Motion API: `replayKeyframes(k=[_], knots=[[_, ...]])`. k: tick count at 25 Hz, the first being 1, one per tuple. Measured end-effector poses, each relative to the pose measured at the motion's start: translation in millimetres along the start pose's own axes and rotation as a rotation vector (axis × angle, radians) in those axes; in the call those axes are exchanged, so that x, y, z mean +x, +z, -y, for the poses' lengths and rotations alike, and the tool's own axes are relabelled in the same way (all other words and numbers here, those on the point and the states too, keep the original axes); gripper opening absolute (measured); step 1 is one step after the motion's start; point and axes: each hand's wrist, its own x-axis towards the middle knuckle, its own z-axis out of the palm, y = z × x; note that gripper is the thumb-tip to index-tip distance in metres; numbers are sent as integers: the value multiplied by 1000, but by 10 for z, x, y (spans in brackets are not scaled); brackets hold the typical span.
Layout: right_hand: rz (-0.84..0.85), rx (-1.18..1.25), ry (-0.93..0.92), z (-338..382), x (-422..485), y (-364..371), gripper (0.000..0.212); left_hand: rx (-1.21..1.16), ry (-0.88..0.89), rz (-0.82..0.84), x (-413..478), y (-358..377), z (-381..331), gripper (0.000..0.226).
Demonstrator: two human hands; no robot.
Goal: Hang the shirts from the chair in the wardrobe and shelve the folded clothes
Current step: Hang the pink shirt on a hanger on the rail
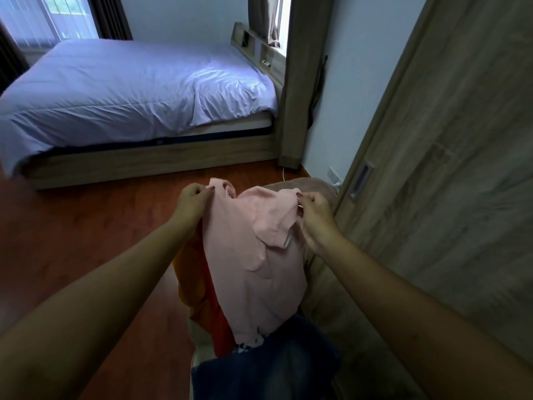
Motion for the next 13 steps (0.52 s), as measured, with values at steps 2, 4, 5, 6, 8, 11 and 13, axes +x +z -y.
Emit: replayKeyframes(k=[2, 4, 5, 6, 8, 11, 13], knots=[[26, 167, 123, 66, -14, -69, 20, -291, -21, 98, -116, 27, -93, 18], [126, 198, 214, 136, -79, -224, 32, -549, -52, 172, -212, 39, -211, 6], [170, 133, 233, 164, -134, -336, 39, -638, -60, 212, -276, 56, -292, 5], [210, 37, 235, 178, -201, -459, 46, -707, -56, 253, -345, 83, -365, 8], [296, -145, 238, 207, -408, -731, 50, -854, -35, 376, -589, 170, -551, 19], [380, -218, 250, 196, -770, -1136, 52, -1024, 0, 657, -1158, 326, -890, 26], [383, -156, 228, 176, -1067, -1354, 50, -1045, 11, 859, -1639, 431, -1148, 25]])
